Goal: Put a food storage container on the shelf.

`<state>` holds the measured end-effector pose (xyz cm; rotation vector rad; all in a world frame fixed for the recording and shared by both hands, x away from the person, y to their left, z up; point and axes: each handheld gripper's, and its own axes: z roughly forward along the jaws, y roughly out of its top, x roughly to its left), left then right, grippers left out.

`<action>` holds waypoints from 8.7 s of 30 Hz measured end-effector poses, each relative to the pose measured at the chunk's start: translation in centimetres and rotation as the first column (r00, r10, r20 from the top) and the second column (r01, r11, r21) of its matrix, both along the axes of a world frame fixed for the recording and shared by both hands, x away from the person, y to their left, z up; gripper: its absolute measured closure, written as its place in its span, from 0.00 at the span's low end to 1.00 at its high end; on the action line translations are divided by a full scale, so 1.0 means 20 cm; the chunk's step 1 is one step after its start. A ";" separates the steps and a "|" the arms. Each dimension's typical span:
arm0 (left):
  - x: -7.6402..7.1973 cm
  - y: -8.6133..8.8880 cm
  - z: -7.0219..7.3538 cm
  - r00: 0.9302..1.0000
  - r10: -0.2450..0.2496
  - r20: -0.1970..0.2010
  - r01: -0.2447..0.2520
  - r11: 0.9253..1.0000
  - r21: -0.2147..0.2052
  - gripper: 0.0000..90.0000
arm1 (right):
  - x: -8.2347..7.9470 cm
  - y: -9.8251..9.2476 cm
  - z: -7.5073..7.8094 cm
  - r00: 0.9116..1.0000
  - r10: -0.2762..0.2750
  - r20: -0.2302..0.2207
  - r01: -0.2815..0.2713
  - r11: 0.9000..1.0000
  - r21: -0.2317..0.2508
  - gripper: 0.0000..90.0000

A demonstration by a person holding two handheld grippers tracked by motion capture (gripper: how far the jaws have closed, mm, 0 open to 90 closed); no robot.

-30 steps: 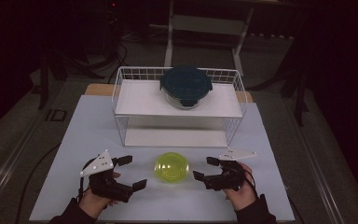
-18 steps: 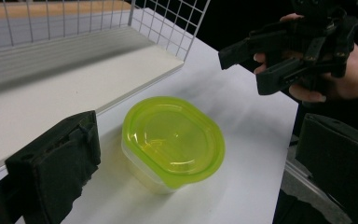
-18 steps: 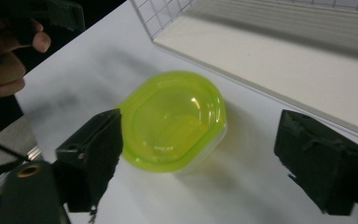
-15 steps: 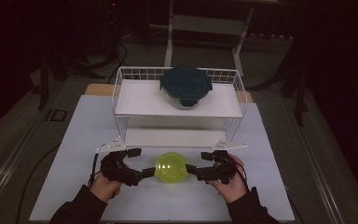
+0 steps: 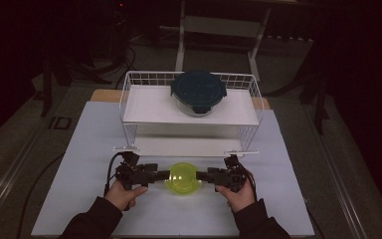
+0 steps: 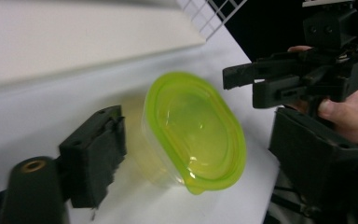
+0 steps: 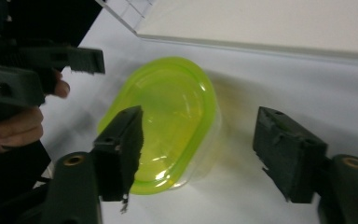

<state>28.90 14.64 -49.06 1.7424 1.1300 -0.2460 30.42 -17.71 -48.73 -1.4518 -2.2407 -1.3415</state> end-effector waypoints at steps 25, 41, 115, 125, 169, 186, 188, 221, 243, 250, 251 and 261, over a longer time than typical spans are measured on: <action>0.01 -0.04 -0.12 0.974 -0.027 -0.225 0.022 0.999 -0.026 0.84 | -0.02 0.03 -0.08 0.989 0.008 -0.151 -0.001 0.999 0.050 0.84; -0.05 -0.06 -0.01 0.986 -0.042 -0.160 0.040 0.999 -0.013 0.90 | -0.09 0.03 0.04 0.998 -0.001 -0.058 0.002 1.000 0.007 0.89; 0.34 -0.08 1.17 0.992 -0.026 0.124 0.031 0.999 -0.034 0.91 | 0.18 0.03 1.19 0.933 -0.114 0.342 0.102 0.993 0.053 0.89; 0.46 -0.11 1.17 0.996 -0.008 0.094 0.014 0.998 -0.058 0.90 | 0.30 0.02 1.22 0.942 -0.142 0.304 0.138 0.990 0.034 0.89; 0.67 -0.16 1.08 0.991 0.127 0.049 -0.120 0.985 -0.127 0.69 | 0.57 0.06 1.25 0.947 -0.244 0.209 0.255 0.967 -0.025 0.79; 0.72 -0.18 1.08 0.981 0.185 0.055 -0.179 0.979 -0.101 0.48 | 0.65 0.05 1.23 0.940 -0.284 0.189 0.293 0.956 -0.025 0.57; 0.72 -0.17 1.09 0.978 0.200 0.059 -0.192 0.975 -0.115 0.46 | 0.64 0.04 1.24 0.940 -0.283 0.193 0.291 0.957 -0.015 0.53; 0.35 -0.13 1.04 0.890 0.110 0.443 -0.111 0.994 -0.025 0.01 | 0.32 0.02 1.16 0.942 -0.102 0.320 0.098 0.995 0.027 0.23; 0.09 -0.09 0.79 0.896 0.010 0.444 -0.009 1.000 -0.005 0.01 | 0.02 -0.06 0.85 0.918 -0.018 0.396 0.028 0.999 -0.020 0.23; 0.01 -0.10 0.65 0.905 -0.034 0.425 0.021 0.999 0.036 0.01 | -0.01 -0.08 0.72 0.922 0.013 0.388 -0.011 1.000 -0.008 0.22; 0.00 -0.10 0.63 0.905 -0.039 0.424 0.023 0.999 0.041 0.01 | -0.02 -0.08 0.70 0.923 0.016 0.384 -0.013 1.000 -0.010 0.22; -0.08 -0.10 0.50 0.896 -0.075 0.438 0.051 0.997 0.065 0.01 | -0.07 -0.12 0.50 0.930 0.022 0.368 -0.020 1.000 -0.007 0.22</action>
